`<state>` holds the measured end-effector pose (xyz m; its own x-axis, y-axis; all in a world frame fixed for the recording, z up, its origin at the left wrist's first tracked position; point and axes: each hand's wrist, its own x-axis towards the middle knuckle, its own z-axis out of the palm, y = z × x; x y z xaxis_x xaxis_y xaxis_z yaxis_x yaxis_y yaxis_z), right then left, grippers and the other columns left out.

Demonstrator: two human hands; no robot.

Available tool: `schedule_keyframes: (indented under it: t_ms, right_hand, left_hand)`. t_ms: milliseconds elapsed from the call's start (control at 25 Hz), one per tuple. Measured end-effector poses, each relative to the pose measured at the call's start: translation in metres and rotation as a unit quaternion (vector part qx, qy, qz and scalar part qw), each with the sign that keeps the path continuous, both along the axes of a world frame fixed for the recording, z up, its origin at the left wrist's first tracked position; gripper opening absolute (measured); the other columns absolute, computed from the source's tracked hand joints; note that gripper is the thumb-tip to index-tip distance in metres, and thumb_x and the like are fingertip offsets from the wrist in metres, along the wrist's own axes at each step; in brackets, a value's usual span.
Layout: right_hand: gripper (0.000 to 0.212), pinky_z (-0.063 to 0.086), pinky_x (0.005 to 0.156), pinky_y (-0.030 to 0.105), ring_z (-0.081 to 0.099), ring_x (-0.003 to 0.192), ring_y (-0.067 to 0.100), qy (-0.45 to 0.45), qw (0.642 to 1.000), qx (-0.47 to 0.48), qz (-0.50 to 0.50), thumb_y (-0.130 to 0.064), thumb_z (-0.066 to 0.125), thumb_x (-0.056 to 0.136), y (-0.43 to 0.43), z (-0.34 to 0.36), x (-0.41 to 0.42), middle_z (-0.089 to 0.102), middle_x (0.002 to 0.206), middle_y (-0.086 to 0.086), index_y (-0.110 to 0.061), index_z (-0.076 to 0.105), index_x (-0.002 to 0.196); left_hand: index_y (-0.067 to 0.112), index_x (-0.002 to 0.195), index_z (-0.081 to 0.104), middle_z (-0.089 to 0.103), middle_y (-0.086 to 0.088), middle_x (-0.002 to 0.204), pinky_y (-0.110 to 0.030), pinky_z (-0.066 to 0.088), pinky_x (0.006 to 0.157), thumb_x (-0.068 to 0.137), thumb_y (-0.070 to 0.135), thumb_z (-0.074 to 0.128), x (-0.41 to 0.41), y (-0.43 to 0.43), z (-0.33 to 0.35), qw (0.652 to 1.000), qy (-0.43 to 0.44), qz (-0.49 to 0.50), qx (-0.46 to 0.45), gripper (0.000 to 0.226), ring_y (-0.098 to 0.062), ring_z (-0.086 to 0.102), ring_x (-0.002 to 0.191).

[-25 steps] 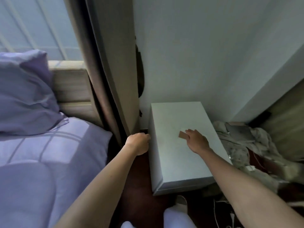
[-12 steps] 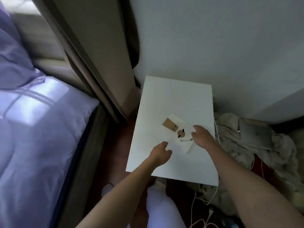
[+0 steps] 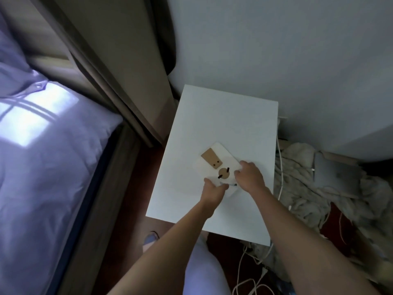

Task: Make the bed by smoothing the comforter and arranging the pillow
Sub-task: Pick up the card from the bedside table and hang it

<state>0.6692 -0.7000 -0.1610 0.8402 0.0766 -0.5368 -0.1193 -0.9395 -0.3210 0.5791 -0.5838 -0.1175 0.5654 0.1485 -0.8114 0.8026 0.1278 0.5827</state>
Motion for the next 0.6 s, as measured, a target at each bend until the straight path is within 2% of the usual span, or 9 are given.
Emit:
schedule_keyframes:
  t_ms: [80, 160, 200, 280, 360, 400, 480, 560, 600]
  right_hand:
    - [0.036, 0.042, 0.074, 0.031, 0.057, 0.104, 0.033, 0.037, 0.999, -0.003, -0.022, -0.027, 0.043, 0.09, 0.001, 0.008, -0.004, 0.057, 0.113, 0.013, -0.012, 0.053, 0.121]
    - [0.027, 0.047, 0.069, 0.03, 0.062, 0.094, 0.031, 0.074, 0.996, 0.018, -0.053, -0.024, 0.046, 0.087, 0.005, 0.02, -0.011, 0.062, 0.097, 0.009, -0.011, 0.06, 0.107]
    - [0.024, 0.053, 0.072, 0.034, 0.064, 0.089, 0.029, 0.093, 0.991, 0.048, -0.081, -0.022, 0.048, 0.086, 0.009, 0.026, -0.015, 0.064, 0.093, 0.009, -0.012, 0.063, 0.102]
    - [0.022, 0.059, 0.078, 0.041, 0.068, 0.077, 0.027, 0.17, 0.96, 0.158, -0.156, -0.02, 0.052, 0.087, 0.021, 0.042, -0.021, 0.068, 0.092, 0.01, -0.012, 0.064, 0.103]
    - [0.031, 0.057, 0.082, 0.041, 0.068, 0.076, 0.026, 0.226, 0.916, 0.26, -0.205, -0.02, 0.055, 0.09, 0.039, 0.066, -0.018, 0.067, 0.096, 0.01, -0.012, 0.055, 0.121]
    - [0.045, 0.055, 0.084, 0.04, 0.068, 0.085, 0.028, 0.201, 0.914, 0.283, -0.209, -0.022, 0.058, 0.09, 0.047, 0.079, -0.01, 0.064, 0.105, 0.011, -0.014, 0.045, 0.133]
    - [0.074, 0.044, 0.097, 0.039, 0.055, 0.119, 0.029, 0.044, 0.96, 0.251, -0.113, -0.032, 0.065, 0.086, 0.062, 0.114, 0.016, 0.049, 0.136, 0.012, -0.021, 0.025, 0.147]
    - [0.081, 0.033, 0.111, 0.039, 0.033, 0.138, 0.022, -0.112, 0.963, 0.24, 0.046, -0.036, 0.07, 0.082, 0.078, 0.165, 0.042, 0.031, 0.151, 0.003, -0.028, 0.025, 0.148]
    - [0.073, 0.032, 0.111, 0.036, 0.033, 0.137, 0.019, -0.141, 0.95, 0.255, 0.112, -0.034, 0.07, 0.082, 0.086, 0.192, 0.055, 0.034, 0.15, 0.0, -0.029, 0.034, 0.145]
  left_hand:
    - [0.007, 0.123, 0.047, 0.06, -0.005, 0.116, -0.026, 0.046, 0.075, 0.075, 0.031, 0.072, 0.003, 0.009, -0.002, 0.994, 0.025, 0.1, -0.026, 0.059, -0.019, 0.058, 0.1]
    - [0.008, 0.115, 0.057, 0.065, -0.009, 0.113, -0.027, 0.05, 0.07, 0.074, 0.023, 0.076, 0.002, 0.03, -0.002, 0.99, 0.031, 0.137, -0.026, 0.048, -0.021, 0.062, 0.093]
    - [0.009, 0.116, 0.056, 0.063, -0.01, 0.117, -0.032, 0.053, 0.072, 0.079, 0.015, 0.072, 0.003, 0.042, 0.001, 0.99, 0.023, 0.135, -0.017, 0.041, -0.023, 0.061, 0.095]
    - [0.015, 0.129, 0.047, 0.058, -0.01, 0.122, -0.04, 0.056, 0.069, 0.088, 0.004, 0.06, 0.009, 0.069, 0.015, 0.994, 0.0, 0.111, -0.011, 0.044, -0.028, 0.058, 0.101]
    - [0.019, 0.134, 0.044, 0.059, -0.011, 0.119, -0.038, 0.057, 0.064, 0.093, 0.005, 0.054, 0.025, 0.103, 0.045, 0.998, -0.044, 0.039, -0.002, 0.045, -0.028, 0.06, 0.096]
    - [0.019, 0.136, 0.045, 0.062, -0.011, 0.118, -0.039, 0.058, 0.067, 0.093, 0.006, 0.054, 0.037, 0.12, 0.065, 0.998, -0.065, -0.02, 0.015, 0.046, -0.028, 0.063, 0.095]
    - [0.02, 0.137, 0.047, 0.065, -0.011, 0.12, -0.041, 0.058, 0.076, 0.092, 0.007, 0.057, 0.063, 0.154, 0.11, 0.984, -0.089, -0.142, 0.06, 0.048, -0.027, 0.066, 0.098]
    - [0.022, 0.136, 0.049, 0.065, -0.009, 0.122, -0.04, 0.058, 0.079, 0.091, 0.009, 0.058, 0.086, 0.181, 0.169, 0.952, -0.119, -0.262, 0.108, 0.047, -0.027, 0.066, 0.102]
    - [0.022, 0.134, 0.051, 0.065, -0.007, 0.12, -0.038, 0.058, 0.079, 0.092, 0.01, 0.057, 0.097, 0.191, 0.199, 0.93, -0.134, -0.317, 0.128, 0.045, -0.025, 0.066, 0.102]
